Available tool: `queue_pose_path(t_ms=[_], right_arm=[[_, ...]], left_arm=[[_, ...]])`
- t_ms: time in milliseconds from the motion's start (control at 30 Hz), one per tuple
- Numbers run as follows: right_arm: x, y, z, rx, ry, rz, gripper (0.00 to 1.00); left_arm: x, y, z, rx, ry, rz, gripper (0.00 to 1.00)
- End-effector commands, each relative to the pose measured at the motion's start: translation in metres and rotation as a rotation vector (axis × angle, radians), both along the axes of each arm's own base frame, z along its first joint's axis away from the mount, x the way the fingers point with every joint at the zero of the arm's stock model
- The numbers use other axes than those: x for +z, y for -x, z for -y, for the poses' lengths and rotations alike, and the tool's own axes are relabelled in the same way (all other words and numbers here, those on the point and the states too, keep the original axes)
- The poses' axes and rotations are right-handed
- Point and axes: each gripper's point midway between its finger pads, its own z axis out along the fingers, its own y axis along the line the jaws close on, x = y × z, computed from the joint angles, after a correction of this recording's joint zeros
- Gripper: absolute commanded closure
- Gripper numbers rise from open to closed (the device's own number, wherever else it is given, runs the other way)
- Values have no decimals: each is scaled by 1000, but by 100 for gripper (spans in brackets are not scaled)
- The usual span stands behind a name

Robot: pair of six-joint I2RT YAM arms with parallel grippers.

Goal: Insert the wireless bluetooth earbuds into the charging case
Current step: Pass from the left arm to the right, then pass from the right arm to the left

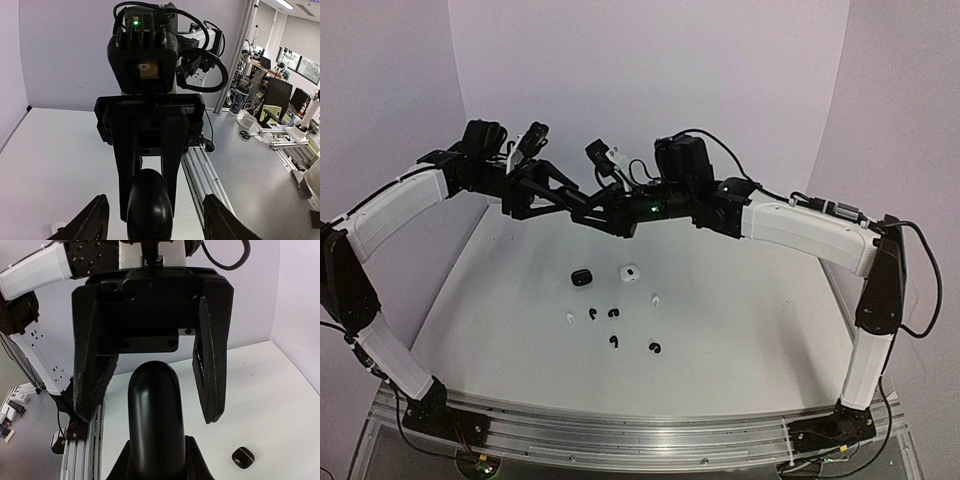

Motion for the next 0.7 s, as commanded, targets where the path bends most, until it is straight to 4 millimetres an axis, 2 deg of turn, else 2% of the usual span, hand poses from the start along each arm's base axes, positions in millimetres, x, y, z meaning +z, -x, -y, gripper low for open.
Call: queue_pose_path(t_ms=[0, 133, 233, 533, 667], right_arm=[[45, 10, 17, -3, -67, 87, 100], [54, 14, 16, 2, -81, 102, 100], [57, 14, 15, 1, -86, 111, 100], [57, 12, 14, -10, -84, 123, 100], [59, 11, 14, -14, -86, 124, 100]], left_arm=[[18, 7, -9, 7, 13, 20, 35], [13, 7, -8, 47, -8, 58, 36], [12, 8, -6, 76, -12, 67, 44], [23, 9, -1, 83, -7, 78, 54], [20, 9, -1, 86, -12, 74, 68]])
